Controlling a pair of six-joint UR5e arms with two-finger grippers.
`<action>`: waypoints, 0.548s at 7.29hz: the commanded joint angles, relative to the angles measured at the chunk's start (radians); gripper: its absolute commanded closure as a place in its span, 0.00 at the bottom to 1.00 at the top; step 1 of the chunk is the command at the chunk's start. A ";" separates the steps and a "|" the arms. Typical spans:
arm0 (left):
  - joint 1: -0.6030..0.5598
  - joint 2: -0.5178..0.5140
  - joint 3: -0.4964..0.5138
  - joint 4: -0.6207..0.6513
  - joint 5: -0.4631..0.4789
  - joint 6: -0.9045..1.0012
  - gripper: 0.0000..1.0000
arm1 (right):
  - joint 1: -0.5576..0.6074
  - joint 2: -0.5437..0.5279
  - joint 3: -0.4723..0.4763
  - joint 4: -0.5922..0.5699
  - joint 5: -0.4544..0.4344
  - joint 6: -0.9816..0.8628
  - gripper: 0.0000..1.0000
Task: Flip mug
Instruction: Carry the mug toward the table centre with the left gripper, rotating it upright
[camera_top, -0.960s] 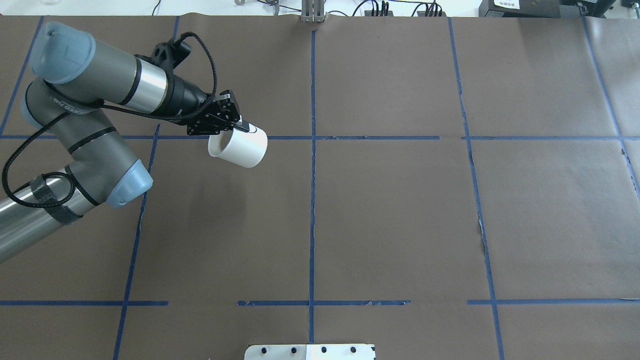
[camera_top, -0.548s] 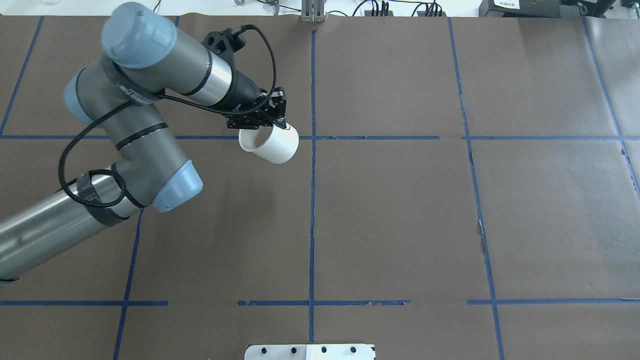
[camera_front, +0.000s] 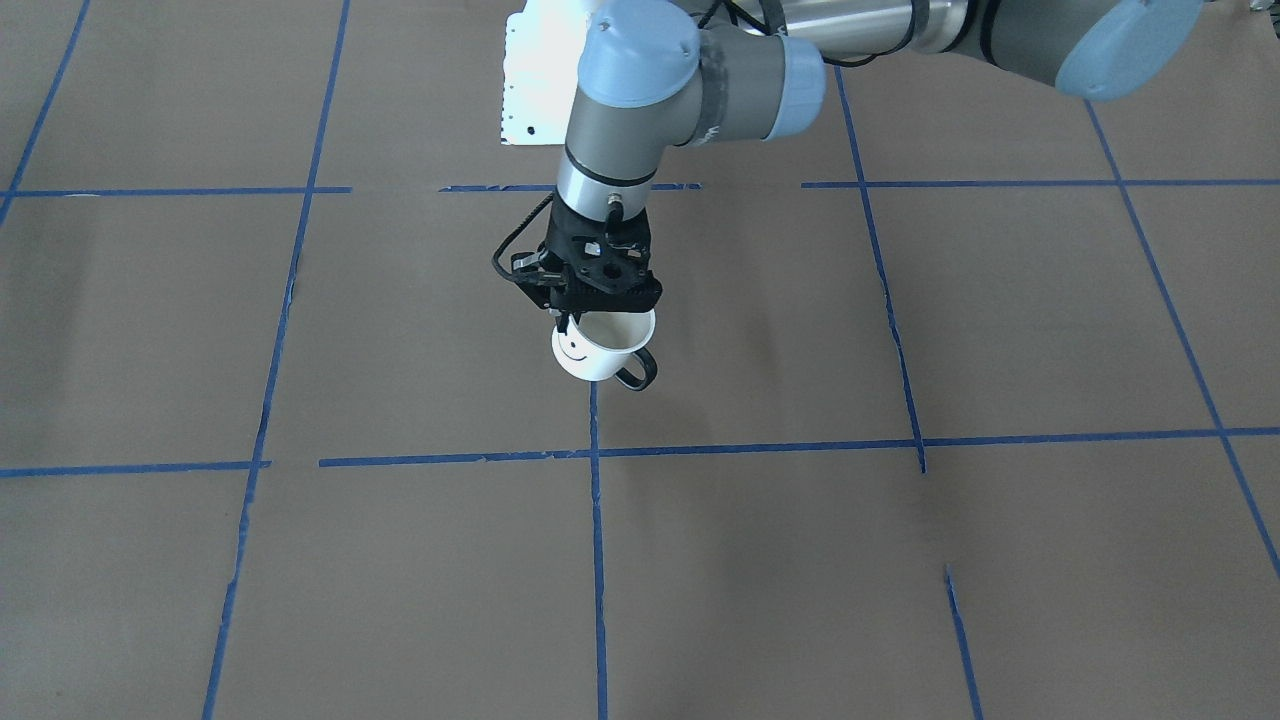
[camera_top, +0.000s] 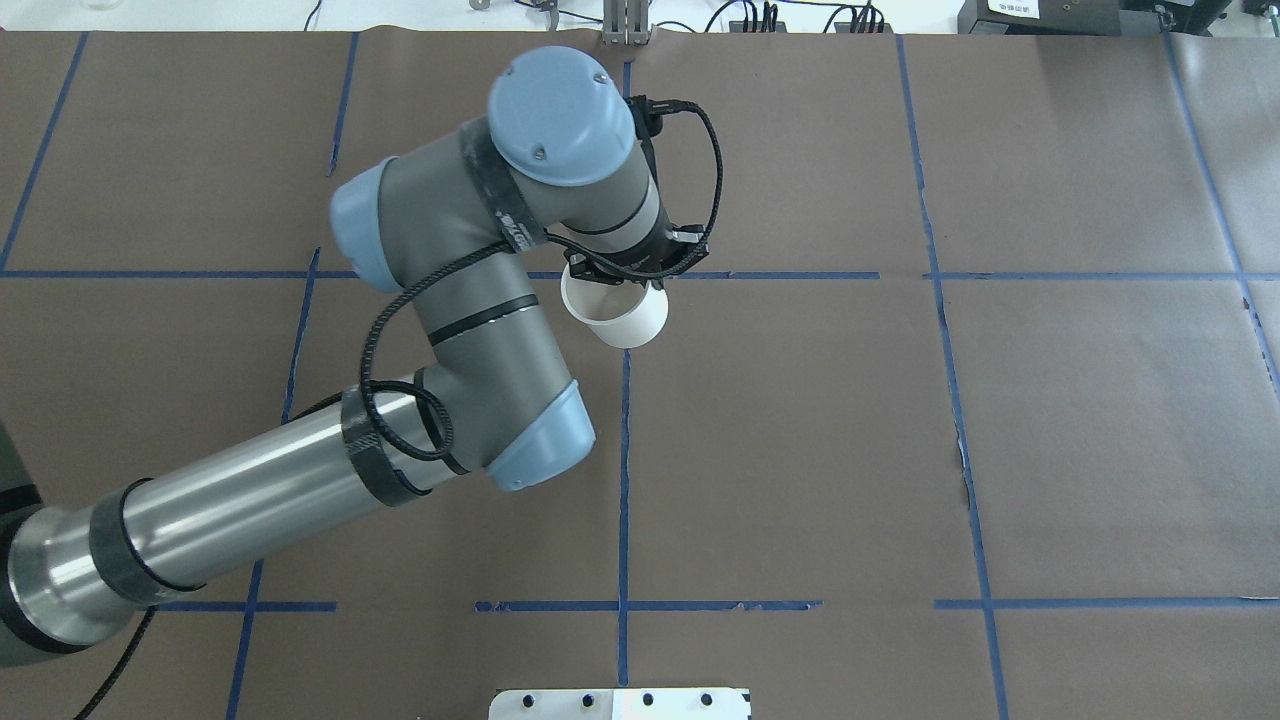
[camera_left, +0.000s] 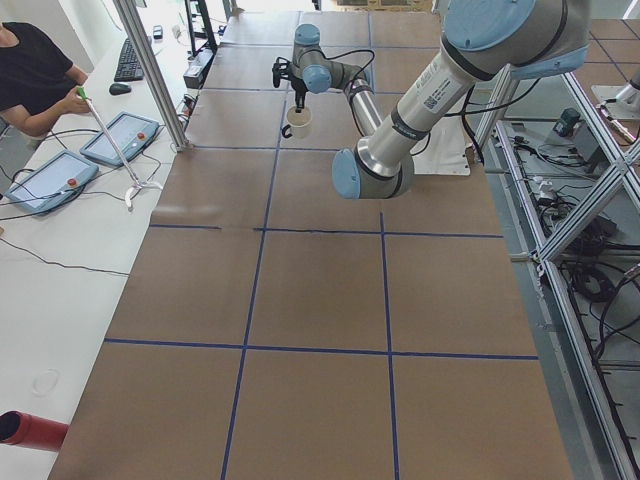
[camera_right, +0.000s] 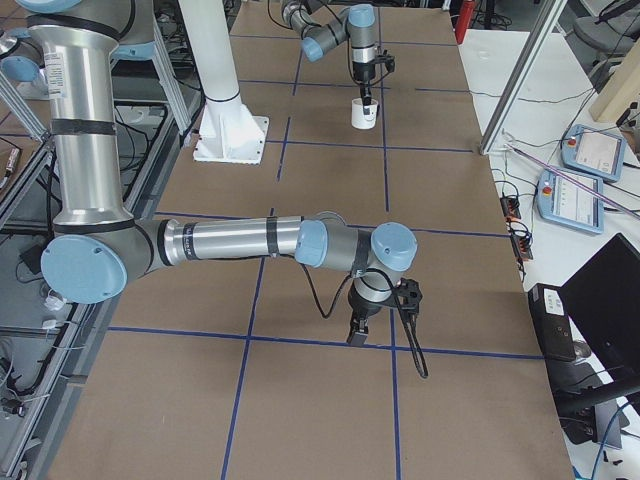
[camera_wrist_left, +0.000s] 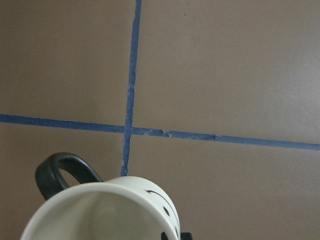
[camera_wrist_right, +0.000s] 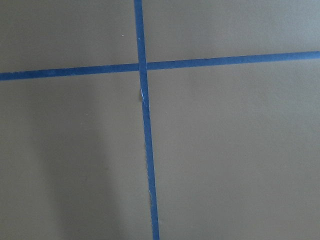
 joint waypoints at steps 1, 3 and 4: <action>0.062 -0.061 0.075 0.079 0.111 0.093 1.00 | 0.000 0.000 0.000 0.000 0.000 0.000 0.00; 0.082 -0.048 0.078 0.101 0.134 0.151 1.00 | 0.000 0.000 0.000 0.000 0.000 0.000 0.00; 0.094 -0.045 0.081 0.102 0.146 0.174 1.00 | 0.000 0.000 0.000 0.000 0.000 0.000 0.00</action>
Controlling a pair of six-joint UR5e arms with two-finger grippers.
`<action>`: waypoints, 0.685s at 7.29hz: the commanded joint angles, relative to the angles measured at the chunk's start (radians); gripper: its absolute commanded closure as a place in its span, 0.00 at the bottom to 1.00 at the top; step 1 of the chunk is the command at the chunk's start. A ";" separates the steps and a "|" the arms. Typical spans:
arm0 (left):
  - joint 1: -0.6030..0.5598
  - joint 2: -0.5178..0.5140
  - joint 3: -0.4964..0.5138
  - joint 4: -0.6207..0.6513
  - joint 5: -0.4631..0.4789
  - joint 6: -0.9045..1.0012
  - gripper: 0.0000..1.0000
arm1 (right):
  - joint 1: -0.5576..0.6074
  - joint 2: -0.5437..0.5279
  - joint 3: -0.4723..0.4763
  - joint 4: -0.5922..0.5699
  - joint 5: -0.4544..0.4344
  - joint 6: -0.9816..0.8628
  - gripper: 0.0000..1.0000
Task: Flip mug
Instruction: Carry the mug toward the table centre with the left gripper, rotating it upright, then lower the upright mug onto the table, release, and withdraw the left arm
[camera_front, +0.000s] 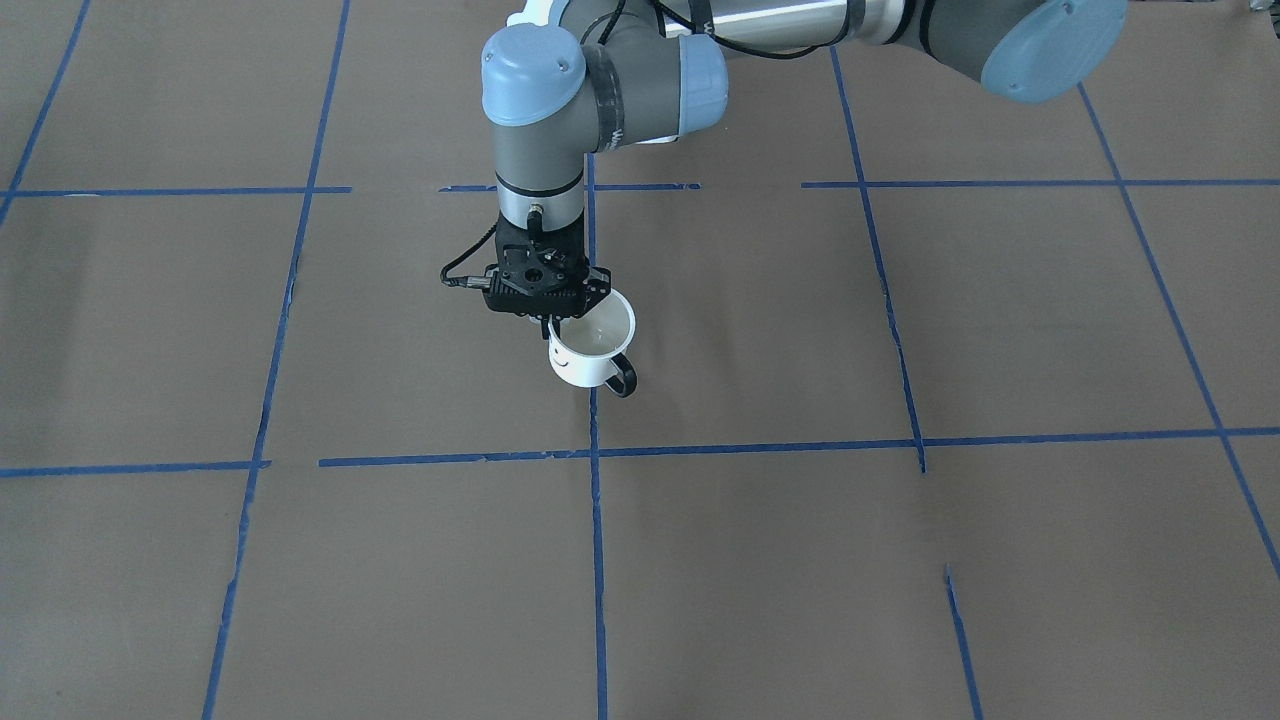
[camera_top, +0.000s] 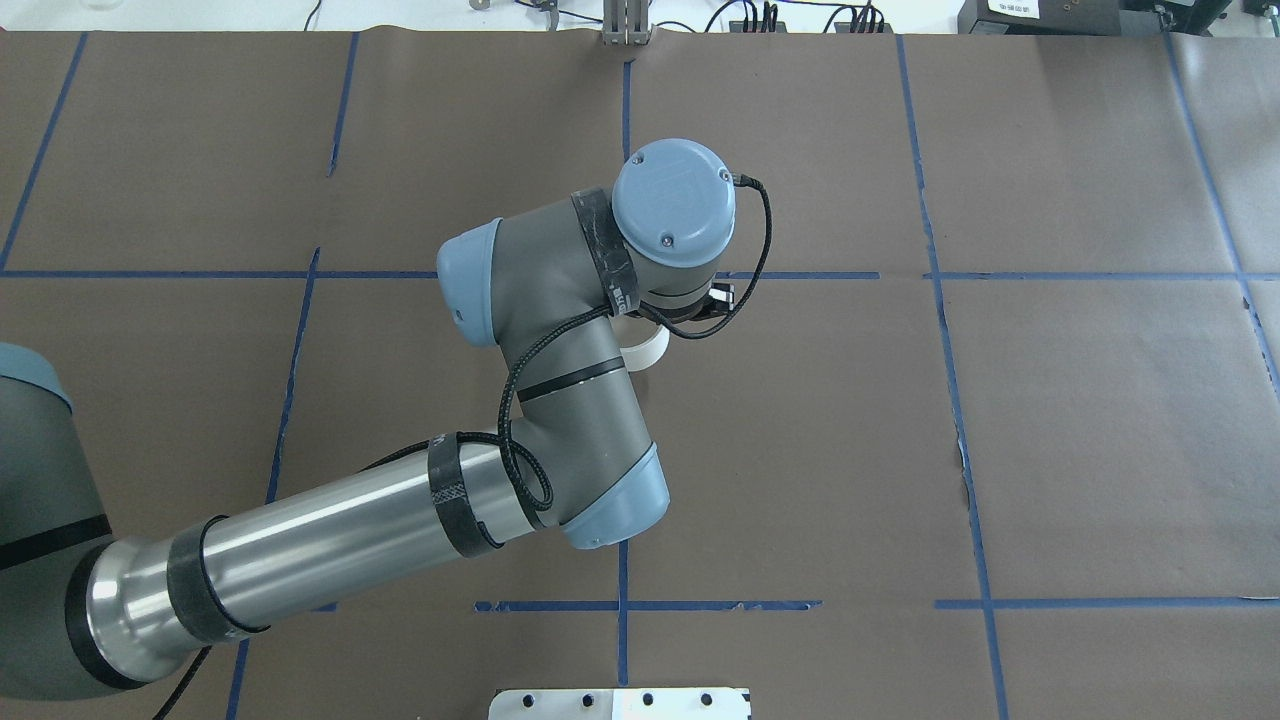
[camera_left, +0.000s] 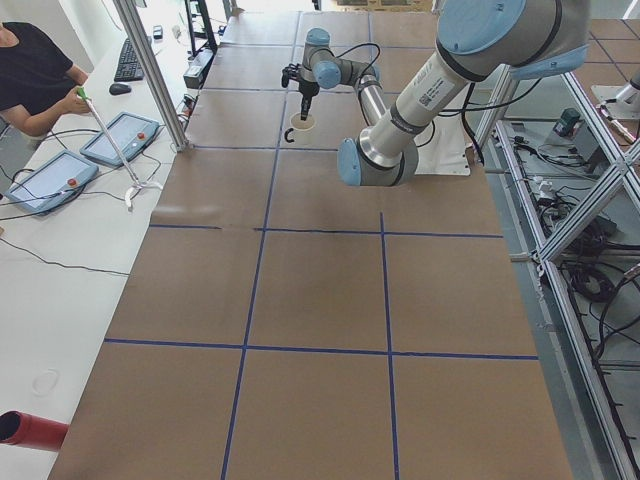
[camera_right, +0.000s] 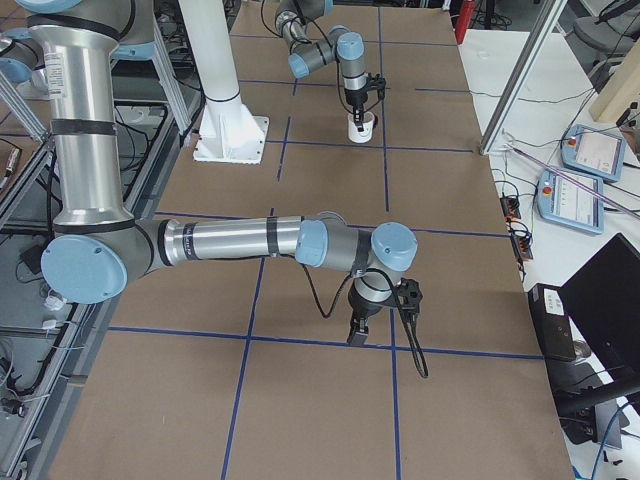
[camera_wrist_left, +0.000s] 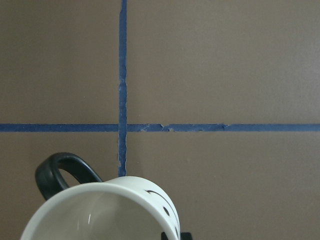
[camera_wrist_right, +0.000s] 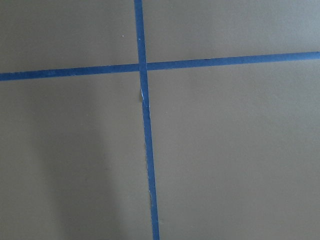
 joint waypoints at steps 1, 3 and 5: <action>0.022 0.011 0.018 0.005 0.019 0.040 1.00 | 0.000 0.000 0.000 0.000 0.000 0.000 0.00; 0.040 0.025 0.022 0.003 0.053 0.043 1.00 | 0.000 0.000 0.000 0.000 0.000 0.000 0.00; 0.044 0.030 0.015 0.000 0.048 0.041 0.18 | 0.000 0.000 0.000 0.000 0.000 0.000 0.00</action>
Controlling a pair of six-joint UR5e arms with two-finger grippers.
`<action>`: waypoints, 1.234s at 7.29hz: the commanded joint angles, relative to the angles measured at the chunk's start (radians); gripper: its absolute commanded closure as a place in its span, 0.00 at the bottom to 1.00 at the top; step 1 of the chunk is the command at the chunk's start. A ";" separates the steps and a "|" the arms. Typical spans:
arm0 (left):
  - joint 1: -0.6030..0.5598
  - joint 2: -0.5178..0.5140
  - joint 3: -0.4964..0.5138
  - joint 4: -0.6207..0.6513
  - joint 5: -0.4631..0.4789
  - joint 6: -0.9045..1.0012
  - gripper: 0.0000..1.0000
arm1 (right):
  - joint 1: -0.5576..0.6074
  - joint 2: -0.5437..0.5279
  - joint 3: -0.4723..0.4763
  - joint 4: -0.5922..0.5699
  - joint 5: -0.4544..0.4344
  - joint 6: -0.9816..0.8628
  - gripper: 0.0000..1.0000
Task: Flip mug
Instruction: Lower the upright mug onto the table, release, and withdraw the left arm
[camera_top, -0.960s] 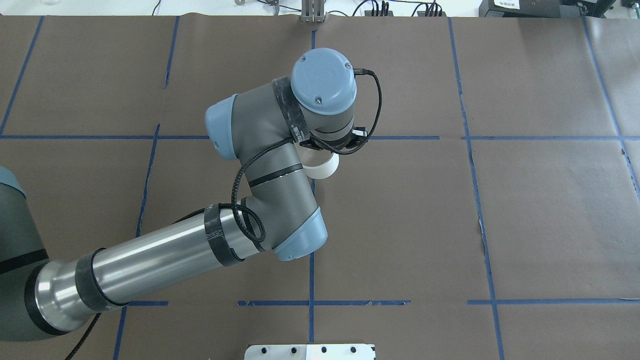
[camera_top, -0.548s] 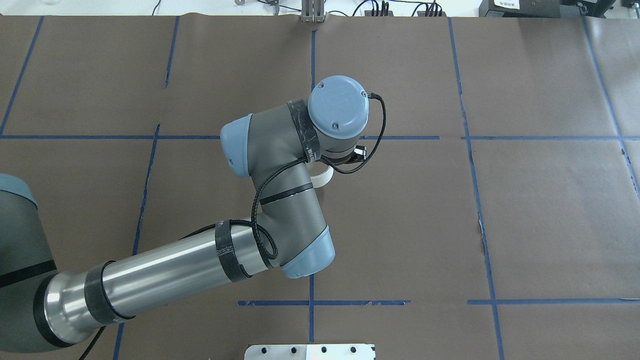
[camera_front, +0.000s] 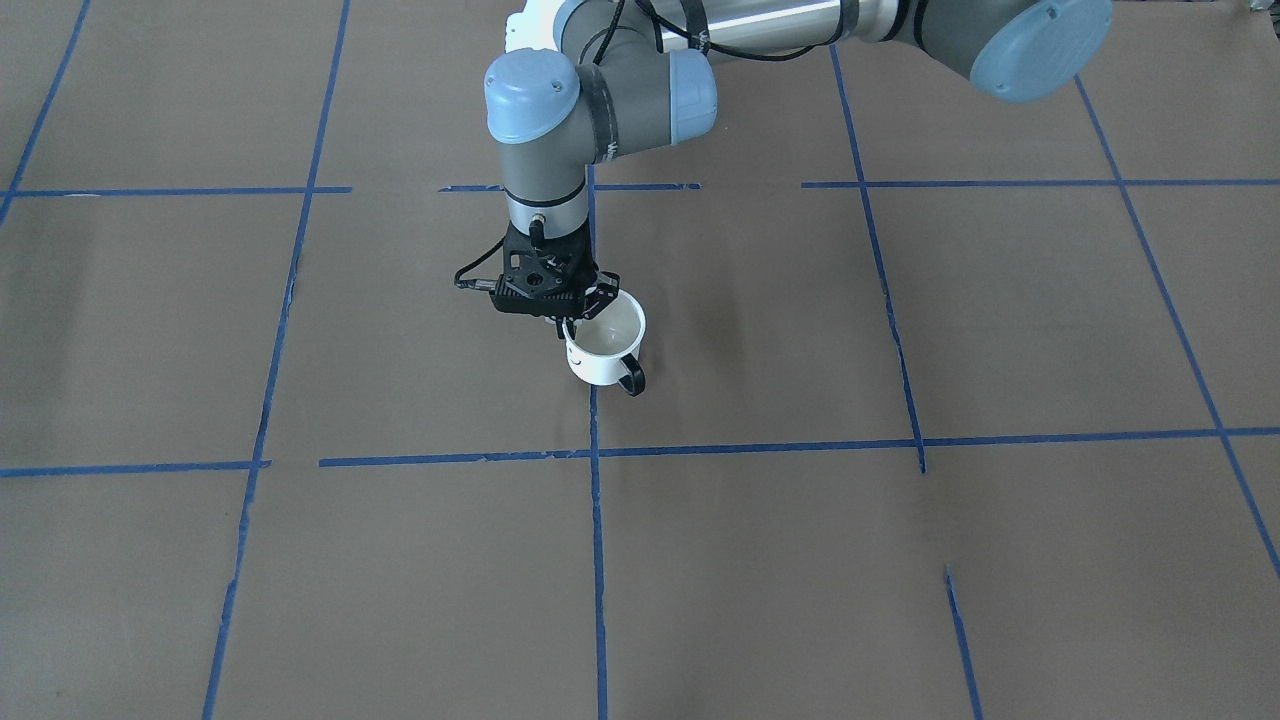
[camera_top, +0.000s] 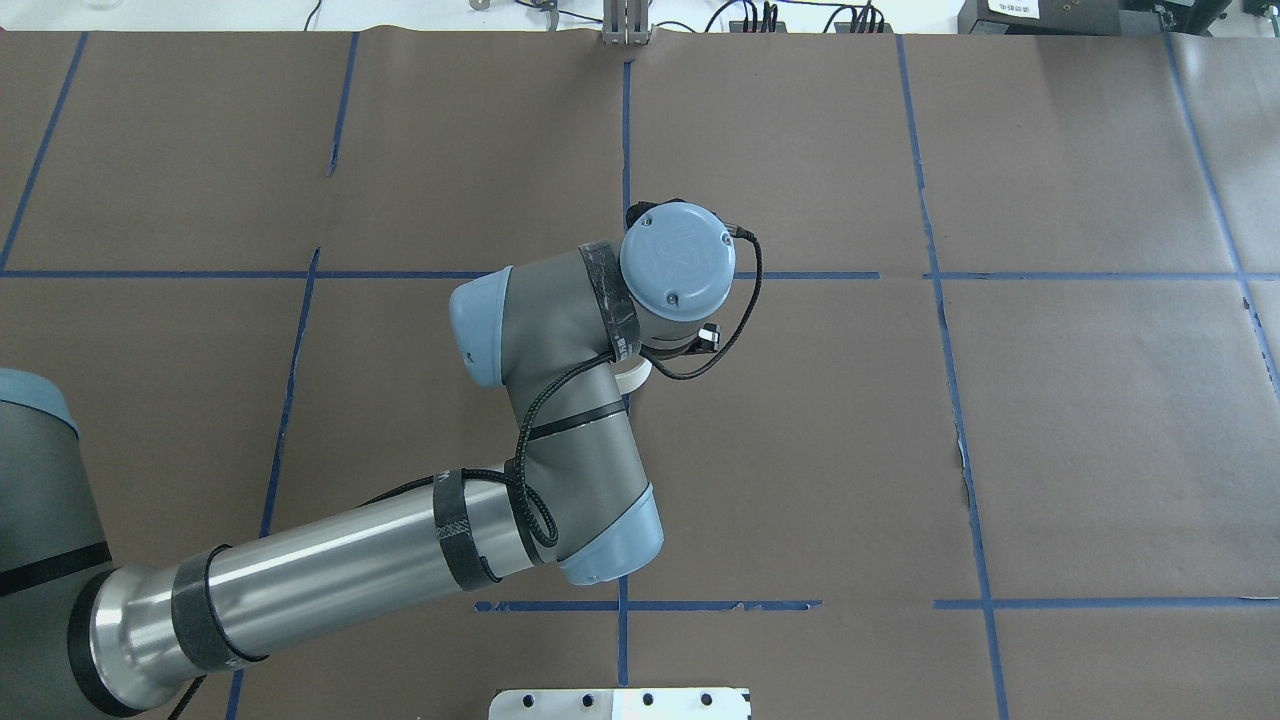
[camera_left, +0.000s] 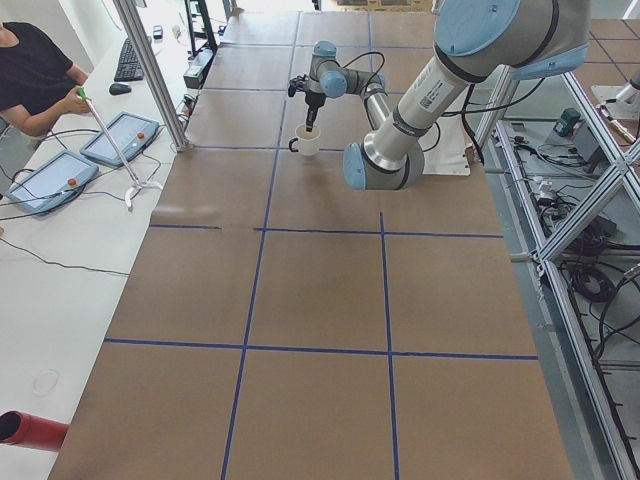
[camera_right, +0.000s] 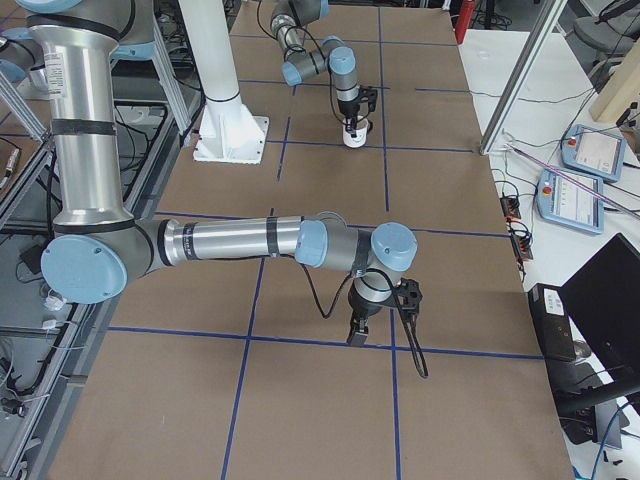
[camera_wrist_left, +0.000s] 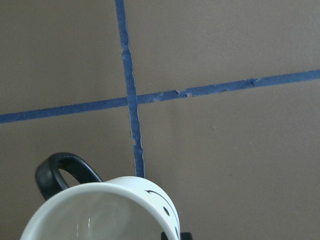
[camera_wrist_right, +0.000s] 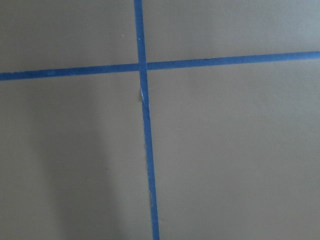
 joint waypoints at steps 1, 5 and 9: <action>0.009 0.002 -0.008 -0.003 0.001 -0.002 0.00 | 0.000 0.000 0.000 0.000 0.000 0.000 0.00; -0.015 0.071 -0.191 0.012 -0.007 0.007 0.00 | 0.000 0.002 0.000 0.000 0.000 0.000 0.00; -0.315 0.239 -0.429 0.035 -0.297 0.270 0.00 | 0.000 0.000 0.000 0.000 0.000 0.000 0.00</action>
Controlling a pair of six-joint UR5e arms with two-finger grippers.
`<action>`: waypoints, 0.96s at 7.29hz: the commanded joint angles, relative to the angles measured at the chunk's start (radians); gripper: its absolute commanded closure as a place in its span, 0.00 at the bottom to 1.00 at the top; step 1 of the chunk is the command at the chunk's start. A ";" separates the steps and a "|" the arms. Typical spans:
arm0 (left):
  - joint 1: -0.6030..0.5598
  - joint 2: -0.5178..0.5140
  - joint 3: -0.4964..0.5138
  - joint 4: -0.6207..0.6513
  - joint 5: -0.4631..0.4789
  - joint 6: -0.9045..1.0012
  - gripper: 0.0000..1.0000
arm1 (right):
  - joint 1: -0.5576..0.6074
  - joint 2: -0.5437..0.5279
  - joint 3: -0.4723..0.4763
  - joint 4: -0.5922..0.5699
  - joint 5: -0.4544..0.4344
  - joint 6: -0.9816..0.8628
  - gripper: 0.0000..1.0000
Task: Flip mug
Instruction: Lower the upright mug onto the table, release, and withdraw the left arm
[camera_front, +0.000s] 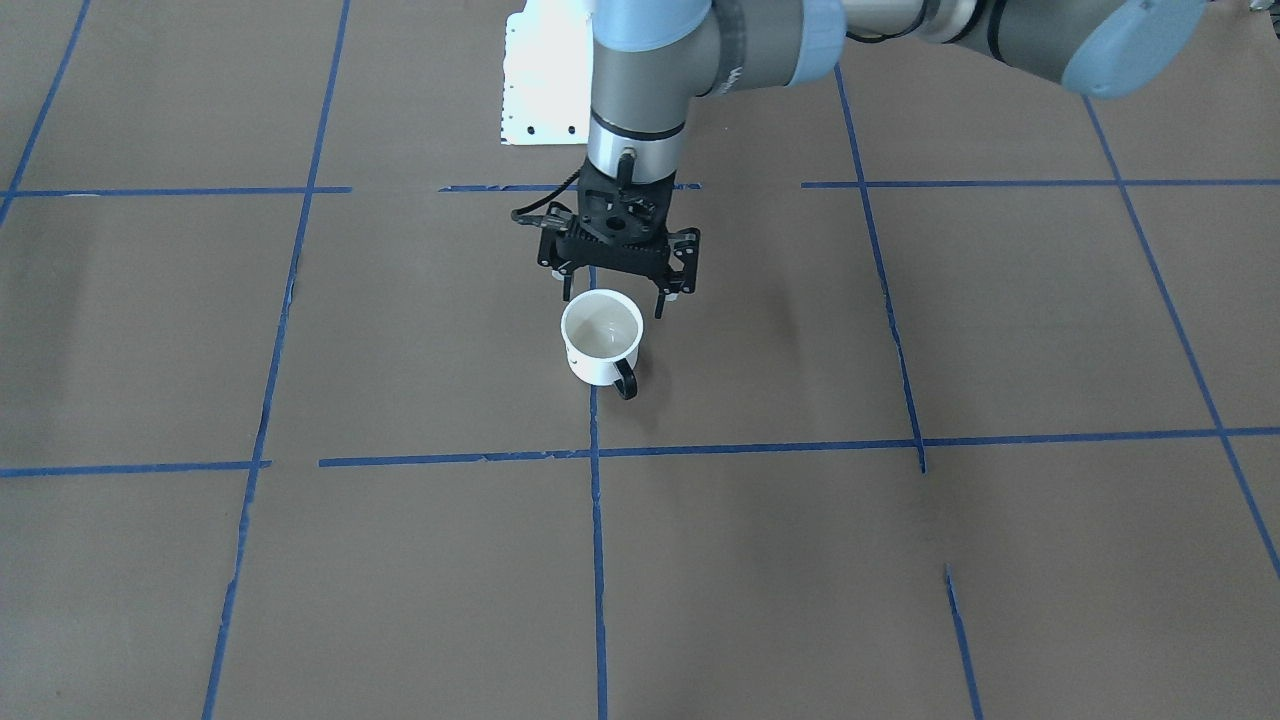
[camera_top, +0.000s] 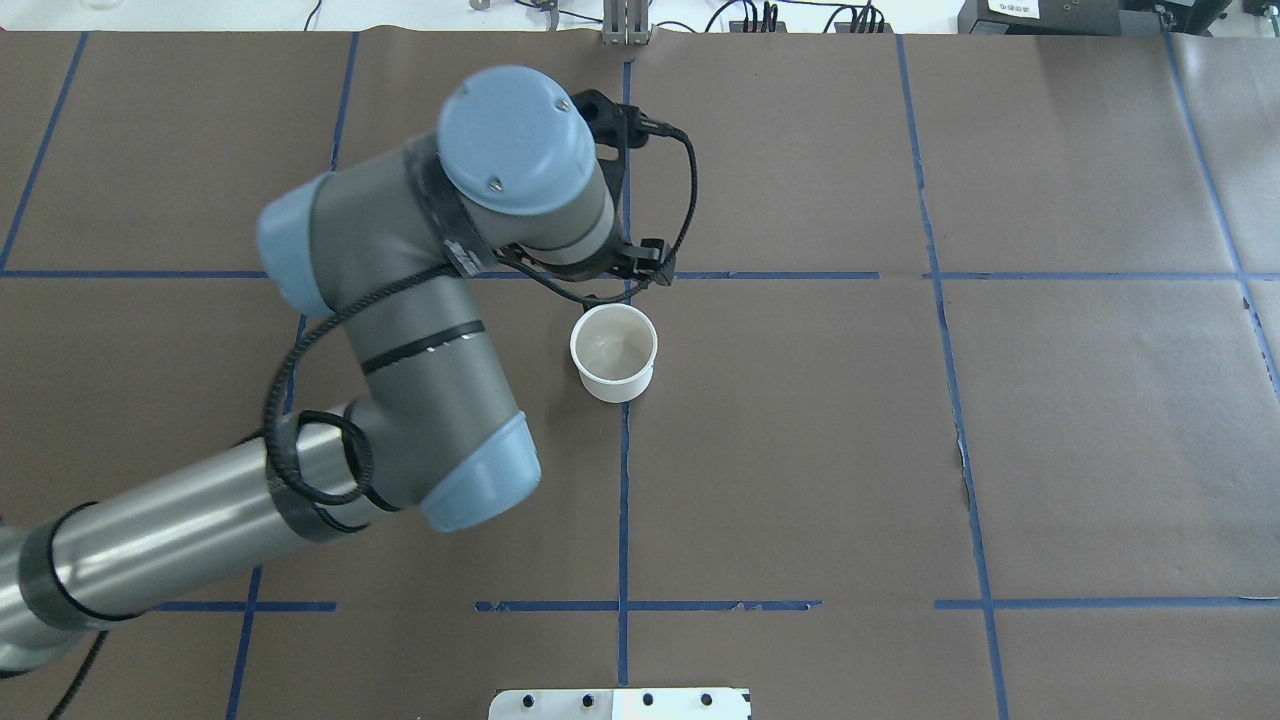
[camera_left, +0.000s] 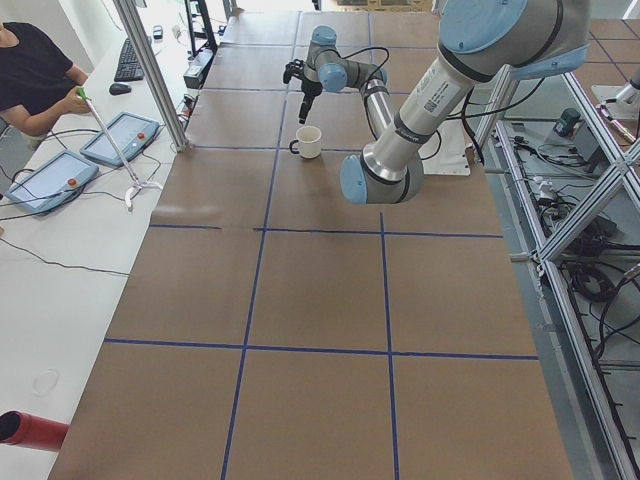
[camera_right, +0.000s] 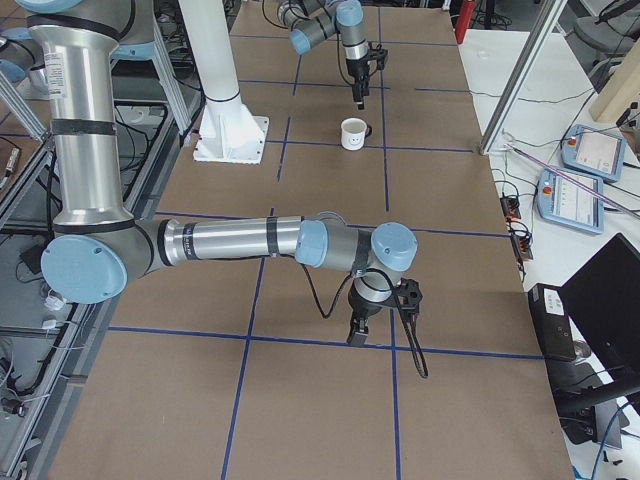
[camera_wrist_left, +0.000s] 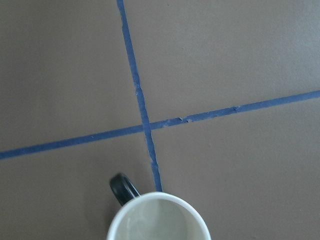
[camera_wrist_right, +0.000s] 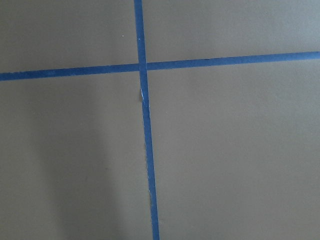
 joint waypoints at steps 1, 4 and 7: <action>-0.228 0.129 -0.087 -0.008 -0.229 0.243 0.00 | 0.000 0.001 0.000 0.000 0.000 0.000 0.00; -0.350 0.313 -0.052 -0.158 -0.257 0.488 0.00 | 0.000 0.000 0.000 0.000 0.000 0.000 0.00; -0.468 0.471 -0.023 -0.186 -0.256 0.588 0.00 | 0.000 0.000 0.000 0.000 0.000 0.000 0.00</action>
